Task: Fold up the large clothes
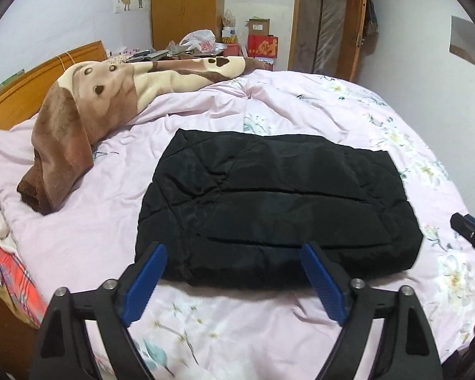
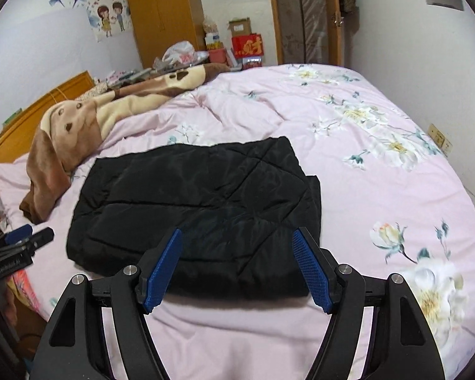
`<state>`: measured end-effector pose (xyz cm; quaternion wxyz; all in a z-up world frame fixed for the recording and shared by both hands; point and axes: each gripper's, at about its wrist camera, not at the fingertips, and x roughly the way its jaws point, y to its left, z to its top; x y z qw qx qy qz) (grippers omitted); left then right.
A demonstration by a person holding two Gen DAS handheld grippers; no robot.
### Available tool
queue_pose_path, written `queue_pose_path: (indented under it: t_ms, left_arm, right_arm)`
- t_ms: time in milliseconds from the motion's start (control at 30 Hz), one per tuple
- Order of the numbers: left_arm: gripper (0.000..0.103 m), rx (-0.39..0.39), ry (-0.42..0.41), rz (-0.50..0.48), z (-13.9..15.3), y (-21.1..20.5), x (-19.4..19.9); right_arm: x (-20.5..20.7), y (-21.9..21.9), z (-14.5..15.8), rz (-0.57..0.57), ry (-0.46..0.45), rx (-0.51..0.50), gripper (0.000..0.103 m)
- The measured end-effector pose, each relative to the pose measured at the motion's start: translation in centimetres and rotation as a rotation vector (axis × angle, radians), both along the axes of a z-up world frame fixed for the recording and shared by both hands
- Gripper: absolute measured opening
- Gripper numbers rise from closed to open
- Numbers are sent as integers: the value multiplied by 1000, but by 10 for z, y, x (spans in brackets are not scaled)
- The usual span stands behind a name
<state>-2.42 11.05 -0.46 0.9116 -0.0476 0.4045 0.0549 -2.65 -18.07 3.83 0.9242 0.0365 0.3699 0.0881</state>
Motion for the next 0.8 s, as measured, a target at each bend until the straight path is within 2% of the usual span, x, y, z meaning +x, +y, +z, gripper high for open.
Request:
queue_pose_path:
  t_ms: [167, 267, 367, 500, 667, 800]
  left_arm:
    - [90, -23, -36, 2, 13, -15, -27]
    - [92, 17, -53, -6, 20, -28, -39]
    - [93, -1, -68, -12, 25, -34, -51]
    - [93, 26, -82, 26, 28, -39, -65]
    - [93, 14, -102, 20, 27, -44, -76]
    - [93, 39, -96, 33, 26, -48, -79]
  right_arm:
    - [-38, 10, 9, 0, -43, -46, 72]
    - [-54, 13, 13, 5, -59, -37, 72]
    - [-68, 15, 17, -4, -78, -42, 72]
    - [-81, 19, 19, -10, -93, -56, 72]
    - [-91, 25, 19, -5, -106, -78, 72]
    - [-95, 25, 19, -5, -111, -71, 72]
